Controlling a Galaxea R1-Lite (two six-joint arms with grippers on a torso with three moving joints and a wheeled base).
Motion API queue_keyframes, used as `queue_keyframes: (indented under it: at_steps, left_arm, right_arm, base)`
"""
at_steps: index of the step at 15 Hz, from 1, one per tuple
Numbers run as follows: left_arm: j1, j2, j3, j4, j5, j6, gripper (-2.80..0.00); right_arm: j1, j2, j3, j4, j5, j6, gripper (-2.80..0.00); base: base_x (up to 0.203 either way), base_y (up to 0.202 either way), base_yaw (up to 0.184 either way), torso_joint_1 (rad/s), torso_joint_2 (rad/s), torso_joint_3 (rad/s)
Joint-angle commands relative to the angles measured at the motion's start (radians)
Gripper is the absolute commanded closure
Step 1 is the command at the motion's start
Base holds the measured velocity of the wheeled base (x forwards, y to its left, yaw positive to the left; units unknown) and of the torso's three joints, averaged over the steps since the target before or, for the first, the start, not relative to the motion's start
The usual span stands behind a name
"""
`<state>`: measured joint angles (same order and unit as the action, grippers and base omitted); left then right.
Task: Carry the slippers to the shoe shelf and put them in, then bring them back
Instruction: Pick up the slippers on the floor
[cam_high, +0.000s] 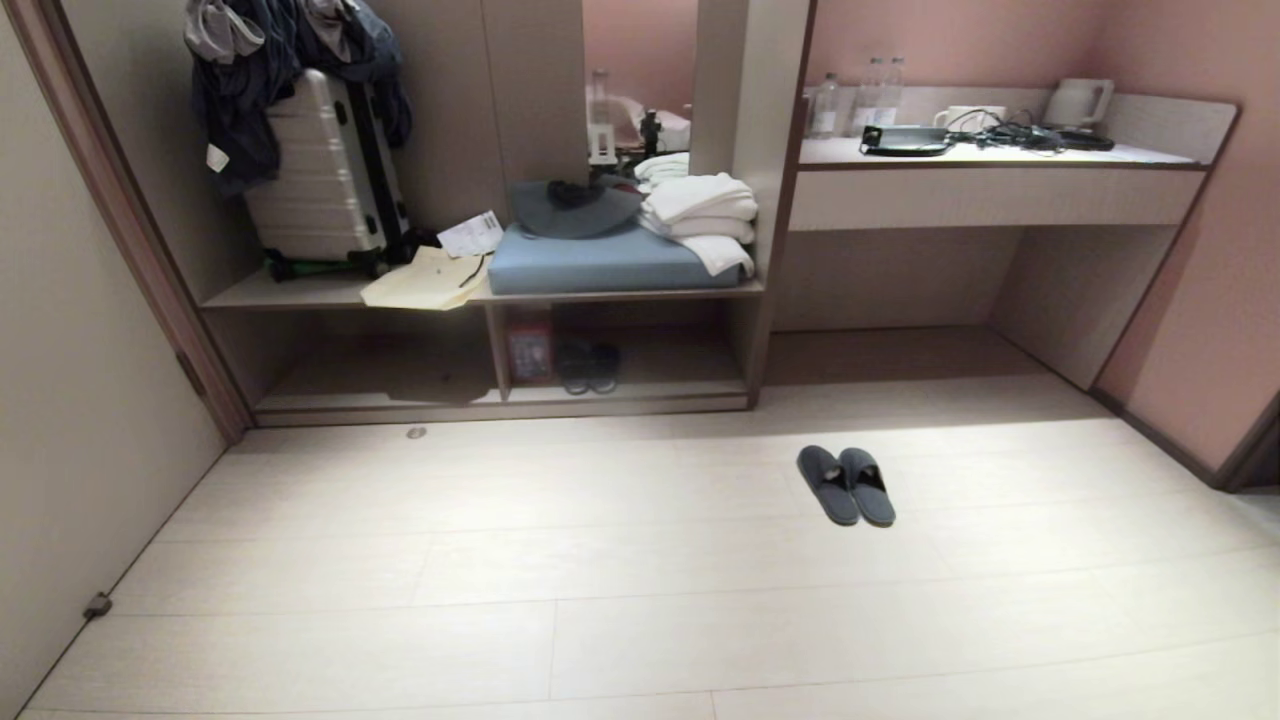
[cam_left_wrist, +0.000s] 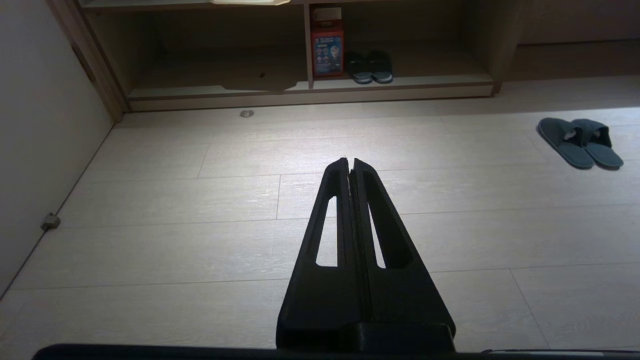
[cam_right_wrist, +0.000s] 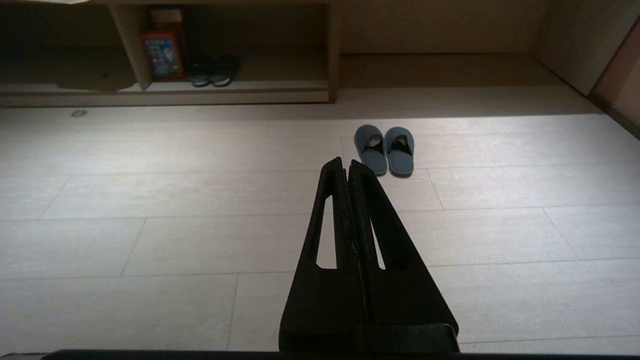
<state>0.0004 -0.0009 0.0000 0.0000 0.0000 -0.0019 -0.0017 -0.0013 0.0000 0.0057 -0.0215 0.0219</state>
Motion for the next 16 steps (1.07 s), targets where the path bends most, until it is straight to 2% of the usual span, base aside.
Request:
queue_keyframes:
  at_steps: [1, 15, 16]
  left_arm:
    - [0.001, 0.001, 0.000, 0.000, 0.000, 0.000, 0.00]
    - [0.000, 0.001, 0.000, 0.000, 0.000, 0.000, 0.00]
    - [0.001, 0.001, 0.000, 0.000, 0.000, 0.000, 0.00]
  right_arm:
    - [0.000, 0.000, 0.000, 0.000, 0.000, 0.000, 0.00]
    - [0.000, 0.000, 0.000, 0.000, 0.003, -0.005, 0.00]
    - [0.000, 0.000, 0.000, 0.000, 0.003, -0.005, 0.00]
  base:
    - [0.000, 0.000, 0.000, 0.000, 0.00, 0.000]
    - [0.000, 0.000, 0.000, 0.000, 0.00, 0.000]
    - [0.141, 0.000, -0.003, 0.000, 0.00, 0.000]
